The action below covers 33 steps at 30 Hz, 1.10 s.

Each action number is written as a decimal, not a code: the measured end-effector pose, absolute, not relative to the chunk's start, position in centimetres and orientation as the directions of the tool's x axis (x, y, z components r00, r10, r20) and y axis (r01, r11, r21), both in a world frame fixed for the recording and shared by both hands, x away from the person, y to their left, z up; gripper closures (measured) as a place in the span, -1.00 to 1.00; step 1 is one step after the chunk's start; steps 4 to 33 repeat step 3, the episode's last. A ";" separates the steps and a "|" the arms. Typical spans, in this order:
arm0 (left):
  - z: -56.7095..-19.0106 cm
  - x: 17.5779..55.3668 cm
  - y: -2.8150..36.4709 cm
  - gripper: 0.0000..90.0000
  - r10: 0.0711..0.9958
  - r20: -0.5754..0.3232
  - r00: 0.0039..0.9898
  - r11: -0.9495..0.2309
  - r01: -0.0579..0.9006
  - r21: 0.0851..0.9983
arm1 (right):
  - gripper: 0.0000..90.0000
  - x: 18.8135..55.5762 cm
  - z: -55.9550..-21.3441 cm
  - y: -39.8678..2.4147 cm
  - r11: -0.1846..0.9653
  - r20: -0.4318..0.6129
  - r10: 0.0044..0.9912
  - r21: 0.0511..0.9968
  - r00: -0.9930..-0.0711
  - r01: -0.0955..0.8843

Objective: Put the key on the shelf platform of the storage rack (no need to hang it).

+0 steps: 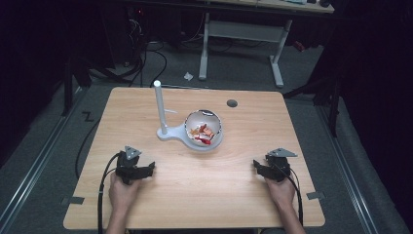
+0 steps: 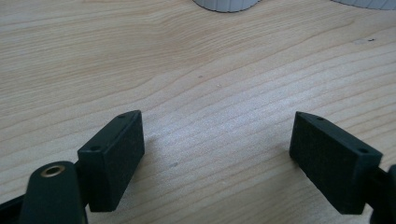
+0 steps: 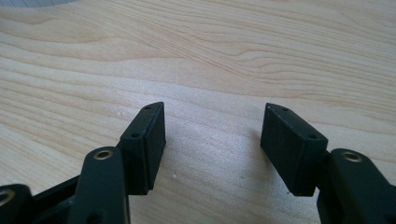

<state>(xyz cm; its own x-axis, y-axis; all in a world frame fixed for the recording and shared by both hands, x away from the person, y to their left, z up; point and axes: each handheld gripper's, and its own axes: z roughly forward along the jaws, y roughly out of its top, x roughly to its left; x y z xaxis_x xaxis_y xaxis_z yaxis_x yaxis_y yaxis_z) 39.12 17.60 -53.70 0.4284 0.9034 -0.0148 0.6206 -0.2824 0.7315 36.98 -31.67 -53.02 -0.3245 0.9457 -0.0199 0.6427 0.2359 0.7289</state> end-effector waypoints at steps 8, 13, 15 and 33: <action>-53.7 39.1 17.6 -0.59 0.904 -0.015 0.428 -0.282 0.621 0.731 | -0.10 37.0 -53.0 -31.7 0.236 -0.020 0.946 0.729 -0.325 0.643; -53.7 39.1 17.6 -0.59 0.904 -0.015 0.428 -0.282 0.621 0.731 | -0.10 37.0 -53.0 -31.7 0.236 -0.020 0.946 0.729 -0.325 0.643; -53.7 39.1 17.6 -0.59 0.904 -0.015 0.428 -0.282 0.621 0.731 | -0.10 37.0 -53.0 -31.7 0.236 -0.020 0.946 0.729 -0.325 0.643; -53.7 39.1 17.6 -0.59 0.904 -0.015 0.428 -0.282 0.621 0.731 | -0.10 37.0 -53.0 -31.7 0.236 -0.020 0.946 0.729 -0.325 0.643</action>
